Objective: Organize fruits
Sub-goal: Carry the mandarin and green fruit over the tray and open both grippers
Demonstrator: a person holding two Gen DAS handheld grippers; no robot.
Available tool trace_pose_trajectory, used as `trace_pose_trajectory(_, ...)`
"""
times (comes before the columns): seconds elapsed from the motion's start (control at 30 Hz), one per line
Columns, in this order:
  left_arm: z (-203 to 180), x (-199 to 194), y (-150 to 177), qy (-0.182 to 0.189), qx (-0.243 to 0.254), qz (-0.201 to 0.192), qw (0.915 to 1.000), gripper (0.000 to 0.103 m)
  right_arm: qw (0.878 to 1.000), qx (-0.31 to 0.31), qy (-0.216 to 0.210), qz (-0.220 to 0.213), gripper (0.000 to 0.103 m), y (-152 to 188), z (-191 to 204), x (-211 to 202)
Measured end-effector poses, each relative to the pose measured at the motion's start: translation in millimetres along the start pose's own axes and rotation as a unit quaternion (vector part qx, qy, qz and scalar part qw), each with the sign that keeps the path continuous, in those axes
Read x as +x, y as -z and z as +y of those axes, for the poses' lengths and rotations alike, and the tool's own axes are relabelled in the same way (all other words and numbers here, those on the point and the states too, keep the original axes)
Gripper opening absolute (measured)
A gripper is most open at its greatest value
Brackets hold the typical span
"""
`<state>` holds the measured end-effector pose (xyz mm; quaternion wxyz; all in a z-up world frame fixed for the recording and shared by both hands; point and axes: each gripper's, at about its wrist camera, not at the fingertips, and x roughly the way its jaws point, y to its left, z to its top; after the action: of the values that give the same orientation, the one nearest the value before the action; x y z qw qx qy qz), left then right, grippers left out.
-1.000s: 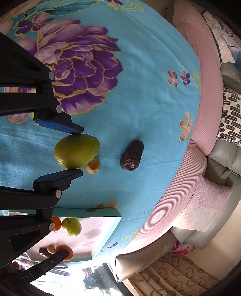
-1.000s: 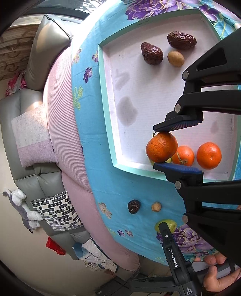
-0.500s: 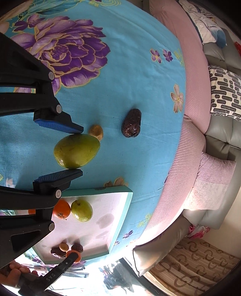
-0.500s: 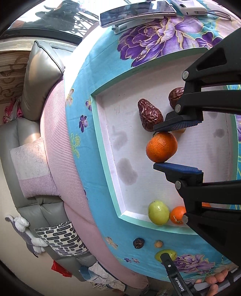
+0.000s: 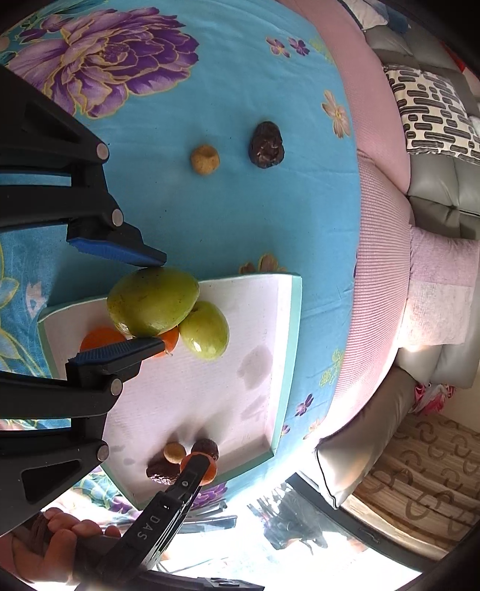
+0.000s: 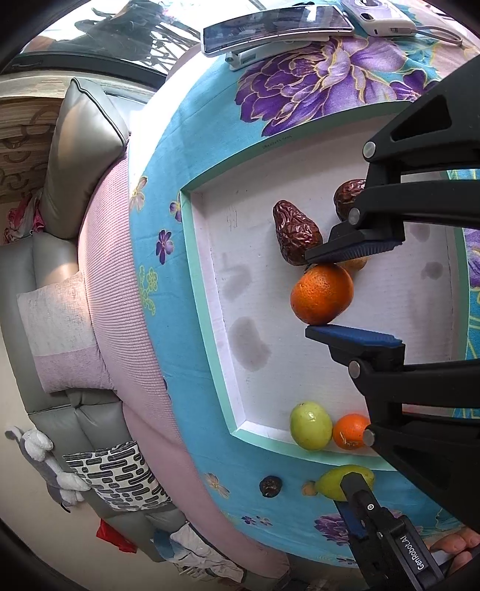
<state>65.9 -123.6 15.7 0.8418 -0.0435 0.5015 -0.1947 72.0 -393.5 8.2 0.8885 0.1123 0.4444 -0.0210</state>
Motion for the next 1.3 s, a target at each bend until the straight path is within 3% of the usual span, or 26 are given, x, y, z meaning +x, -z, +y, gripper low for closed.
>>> trace_pose_trajectory(0.63,-16,14,8,-0.01,0.033,0.027,0.999,0.042,0.997,-0.024,0.006,0.073,0.036,14,10,32)
trace_pose_trajectory(1.03,-17,18,9,-0.009,0.033,0.034,0.9988,0.042,0.996,-0.034,0.016,0.077,0.036,16,12,32)
trace_pose_trajectory(1.3,-15,18,8,0.001,0.027,0.037,0.9989,0.043,0.998,-0.037,0.02,0.051,0.041,11,14,18)
